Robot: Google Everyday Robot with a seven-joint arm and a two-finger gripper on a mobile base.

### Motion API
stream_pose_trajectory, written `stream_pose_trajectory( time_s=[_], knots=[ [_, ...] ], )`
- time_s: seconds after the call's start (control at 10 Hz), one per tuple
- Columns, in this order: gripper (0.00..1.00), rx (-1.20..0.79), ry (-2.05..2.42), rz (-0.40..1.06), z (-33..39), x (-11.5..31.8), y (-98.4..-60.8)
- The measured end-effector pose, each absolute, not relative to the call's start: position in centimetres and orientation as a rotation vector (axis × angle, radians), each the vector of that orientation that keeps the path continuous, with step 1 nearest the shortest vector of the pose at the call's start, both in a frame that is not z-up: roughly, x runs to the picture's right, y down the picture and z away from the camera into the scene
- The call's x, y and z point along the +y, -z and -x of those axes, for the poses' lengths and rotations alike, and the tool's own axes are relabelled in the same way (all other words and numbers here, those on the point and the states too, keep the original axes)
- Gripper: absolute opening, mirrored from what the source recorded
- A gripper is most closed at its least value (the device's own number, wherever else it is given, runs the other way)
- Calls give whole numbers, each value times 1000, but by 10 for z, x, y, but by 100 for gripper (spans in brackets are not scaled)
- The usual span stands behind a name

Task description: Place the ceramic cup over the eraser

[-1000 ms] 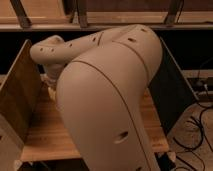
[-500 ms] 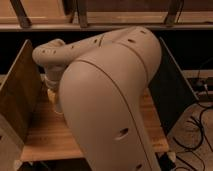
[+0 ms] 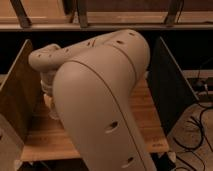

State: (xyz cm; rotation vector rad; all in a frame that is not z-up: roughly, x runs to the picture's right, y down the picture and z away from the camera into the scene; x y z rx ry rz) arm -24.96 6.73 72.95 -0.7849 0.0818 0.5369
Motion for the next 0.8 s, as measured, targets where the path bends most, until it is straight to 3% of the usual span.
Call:
stream_pose_trajectory(
  time_s=[0.3,0.8],
  knots=[
    [0,119,-518,845,251,99,-737],
    [0,335,-505,860,194,135,-770]
  ],
)
